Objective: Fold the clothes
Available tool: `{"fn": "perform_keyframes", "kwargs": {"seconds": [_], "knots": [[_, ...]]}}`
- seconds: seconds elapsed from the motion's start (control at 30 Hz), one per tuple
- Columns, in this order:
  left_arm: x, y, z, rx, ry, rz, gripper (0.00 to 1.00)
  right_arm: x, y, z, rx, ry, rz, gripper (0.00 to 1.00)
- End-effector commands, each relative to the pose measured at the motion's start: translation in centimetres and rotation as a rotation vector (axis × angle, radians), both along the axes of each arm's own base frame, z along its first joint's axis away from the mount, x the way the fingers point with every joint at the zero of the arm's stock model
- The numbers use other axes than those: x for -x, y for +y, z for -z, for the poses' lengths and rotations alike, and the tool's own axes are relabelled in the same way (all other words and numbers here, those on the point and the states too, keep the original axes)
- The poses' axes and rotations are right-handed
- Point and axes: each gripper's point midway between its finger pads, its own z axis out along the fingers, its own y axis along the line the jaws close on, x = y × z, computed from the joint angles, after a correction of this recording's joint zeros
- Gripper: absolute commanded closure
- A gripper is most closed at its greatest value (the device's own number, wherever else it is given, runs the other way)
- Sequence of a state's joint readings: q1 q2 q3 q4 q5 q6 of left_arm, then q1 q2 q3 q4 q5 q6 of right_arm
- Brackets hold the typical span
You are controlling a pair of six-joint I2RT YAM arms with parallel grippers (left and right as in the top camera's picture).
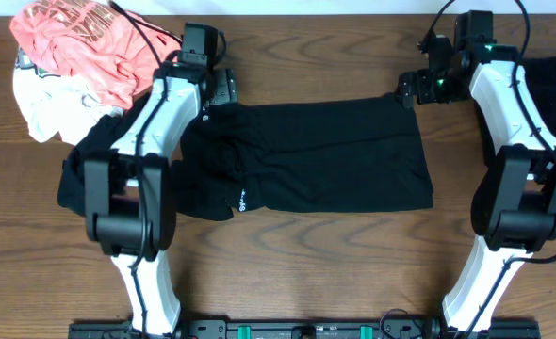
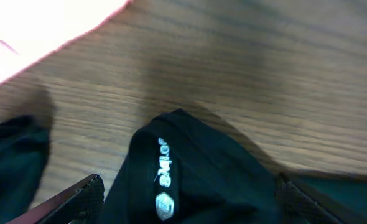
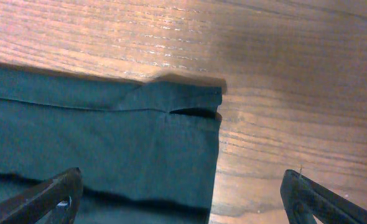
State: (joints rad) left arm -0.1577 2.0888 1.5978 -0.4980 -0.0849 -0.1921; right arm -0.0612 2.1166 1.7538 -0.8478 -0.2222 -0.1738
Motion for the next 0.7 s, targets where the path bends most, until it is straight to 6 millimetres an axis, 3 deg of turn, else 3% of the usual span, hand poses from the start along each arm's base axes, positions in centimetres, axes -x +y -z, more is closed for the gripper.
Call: {"fn": "perform_keyframes", "kwargs": {"seconds": [0.0, 0.37, 0.57, 0.63, 0.67], "knots": [[-0.8, 0.4, 0.9, -0.013, -0.001, 0.005, 0.12, -0.7, 0.6, -0.4, 0.014, -0.023, -0.027, 0.01], [-2.4, 2.5, 4.3, -0.019, -0.011, -0.024, 0.12, -0.6, 2.0, -0.3, 0.013, -0.019, -0.054, 0.01], [-2.6, 2.4, 5.3, -0.039, -0.002, 0.017, 0.13, -0.6, 2.3, -0.3, 0.014, -0.021, -0.060, 0.02], [-2.8, 2.4, 5.2, -0.038, -0.010, 0.016, 0.18, -0.6, 2.3, -0.3, 0.014, -0.020, -0.060, 0.02], [-2.8, 2.4, 5.2, -0.038, -0.012, 0.017, 0.25, -0.6, 2.3, -0.3, 0.014, -0.021, -0.060, 0.03]]}}
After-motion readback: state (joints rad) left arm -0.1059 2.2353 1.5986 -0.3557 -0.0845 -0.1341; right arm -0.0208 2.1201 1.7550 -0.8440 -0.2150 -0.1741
